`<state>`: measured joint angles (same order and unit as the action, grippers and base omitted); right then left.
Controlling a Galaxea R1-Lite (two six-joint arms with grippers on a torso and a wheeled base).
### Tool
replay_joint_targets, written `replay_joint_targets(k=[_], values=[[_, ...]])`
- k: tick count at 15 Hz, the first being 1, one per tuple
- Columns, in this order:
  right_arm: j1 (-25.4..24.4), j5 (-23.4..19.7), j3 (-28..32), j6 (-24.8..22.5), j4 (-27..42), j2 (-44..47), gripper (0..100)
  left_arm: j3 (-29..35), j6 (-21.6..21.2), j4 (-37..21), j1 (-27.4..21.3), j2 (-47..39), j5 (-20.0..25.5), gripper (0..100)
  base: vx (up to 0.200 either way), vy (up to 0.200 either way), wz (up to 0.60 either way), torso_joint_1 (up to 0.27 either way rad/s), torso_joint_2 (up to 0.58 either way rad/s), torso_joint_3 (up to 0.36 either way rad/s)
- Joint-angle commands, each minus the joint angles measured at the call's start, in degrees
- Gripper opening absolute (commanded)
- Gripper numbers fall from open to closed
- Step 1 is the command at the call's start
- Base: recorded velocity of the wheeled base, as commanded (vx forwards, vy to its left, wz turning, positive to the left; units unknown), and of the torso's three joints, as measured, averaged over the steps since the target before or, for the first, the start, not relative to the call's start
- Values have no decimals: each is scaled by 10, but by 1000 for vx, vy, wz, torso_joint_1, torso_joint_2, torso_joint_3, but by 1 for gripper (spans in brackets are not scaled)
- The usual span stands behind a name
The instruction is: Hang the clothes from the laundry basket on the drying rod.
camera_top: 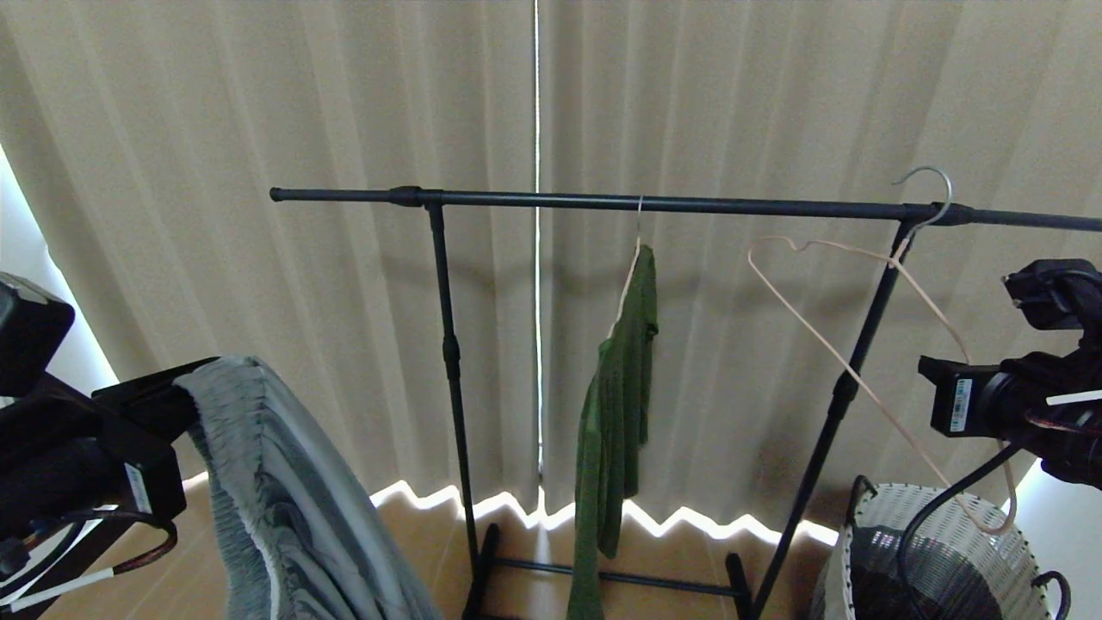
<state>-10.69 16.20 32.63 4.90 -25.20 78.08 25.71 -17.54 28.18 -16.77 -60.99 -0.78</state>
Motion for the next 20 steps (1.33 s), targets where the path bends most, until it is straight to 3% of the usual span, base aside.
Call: replay_joint_targets(k=[1, 5, 8, 14, 15, 17, 20], values=[[0, -1, -2, -1, 0, -7, 0, -9, -1, 0, -1, -1, 0, 0, 0, 0, 0, 0, 0, 0], [-6, -6, -13, 2, -1, -12, 0, -13, 1, 0, -1, -8, 0, 0, 0, 0, 0, 0, 0, 0], [-25, -48, -13, 9, -2, -15, 0, -3, -8, -2, -2, -33, -5, 0, 0, 0, 0, 0, 0, 0], [-212, -53, -13, 93, -1, -22, 0, 127, 18, -5, -26, -200, -108, 0, 0, 0, 0, 0, 0, 0], [-268, -53, -14, 121, -1, -22, 0, 161, 48, -6, -40, -238, -133, 0, 0, 0, 0, 0, 0, 0], [-328, -61, -28, 146, -1, -21, 0, 210, 93, -6, -55, -300, -184, 0, 0, 0, 0, 0, 0, 0], [-372, -87, -42, 146, -1, -21, 0, 305, 140, -6, -67, -374, -241, 0, 0, 0, 0, 0, 0, 0]])
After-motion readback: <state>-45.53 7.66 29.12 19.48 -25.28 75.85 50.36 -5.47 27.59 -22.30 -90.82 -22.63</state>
